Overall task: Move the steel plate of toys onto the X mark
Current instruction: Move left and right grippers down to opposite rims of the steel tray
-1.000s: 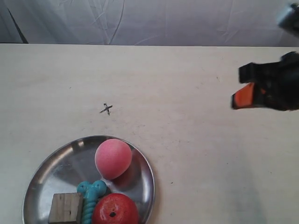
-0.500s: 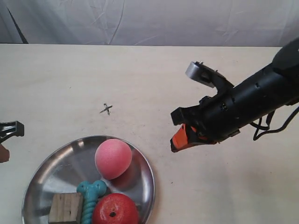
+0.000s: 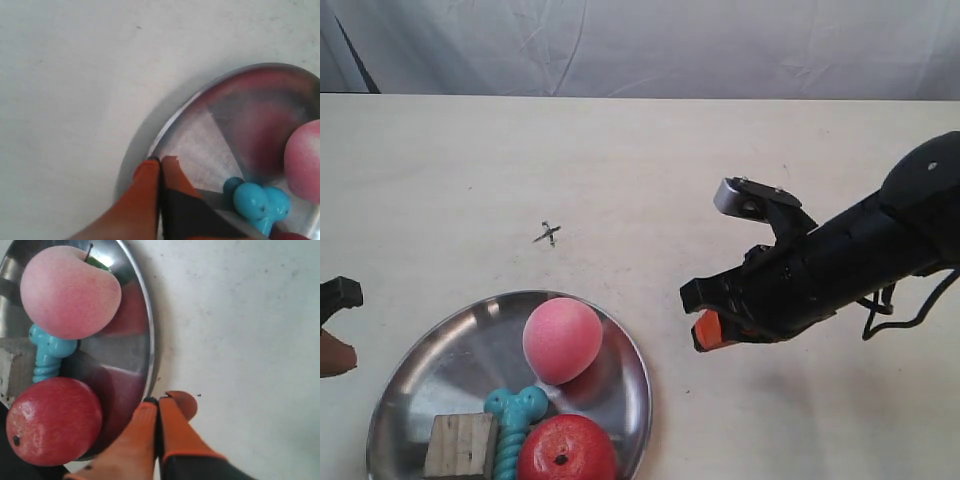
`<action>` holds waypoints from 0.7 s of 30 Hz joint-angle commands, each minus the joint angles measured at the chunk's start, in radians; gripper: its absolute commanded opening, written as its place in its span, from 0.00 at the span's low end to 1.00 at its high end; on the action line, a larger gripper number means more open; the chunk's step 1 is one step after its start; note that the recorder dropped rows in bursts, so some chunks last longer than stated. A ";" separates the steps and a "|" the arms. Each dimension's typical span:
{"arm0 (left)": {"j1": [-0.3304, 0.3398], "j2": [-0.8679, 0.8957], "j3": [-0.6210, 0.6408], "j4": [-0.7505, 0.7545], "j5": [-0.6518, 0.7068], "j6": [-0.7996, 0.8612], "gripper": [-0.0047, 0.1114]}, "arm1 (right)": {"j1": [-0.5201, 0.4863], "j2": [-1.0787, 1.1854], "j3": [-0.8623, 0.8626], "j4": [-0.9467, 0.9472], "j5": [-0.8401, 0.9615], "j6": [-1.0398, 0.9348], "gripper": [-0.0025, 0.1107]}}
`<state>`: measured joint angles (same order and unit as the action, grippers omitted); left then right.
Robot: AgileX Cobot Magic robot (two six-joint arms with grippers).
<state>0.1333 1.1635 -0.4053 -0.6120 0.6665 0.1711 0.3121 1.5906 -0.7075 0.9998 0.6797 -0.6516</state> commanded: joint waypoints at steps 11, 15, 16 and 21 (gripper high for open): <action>0.002 0.133 0.007 -0.092 -0.064 0.288 0.34 | 0.089 0.157 0.004 0.101 -0.121 -0.055 0.53; 0.002 0.220 0.007 -0.090 -0.064 0.288 0.37 | 0.098 0.207 0.004 0.136 -0.116 -0.086 0.54; 0.002 0.239 0.007 -0.092 -0.064 0.288 0.37 | 0.098 0.215 0.004 0.149 -0.112 -0.098 0.54; 0.002 0.301 0.007 -0.139 -0.064 0.311 0.37 | 0.098 0.259 0.004 0.260 -0.067 -0.184 0.54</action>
<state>0.1358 1.4360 -0.3996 -0.7149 0.6050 0.4592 0.4079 1.8267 -0.7075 1.2024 0.5908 -0.7764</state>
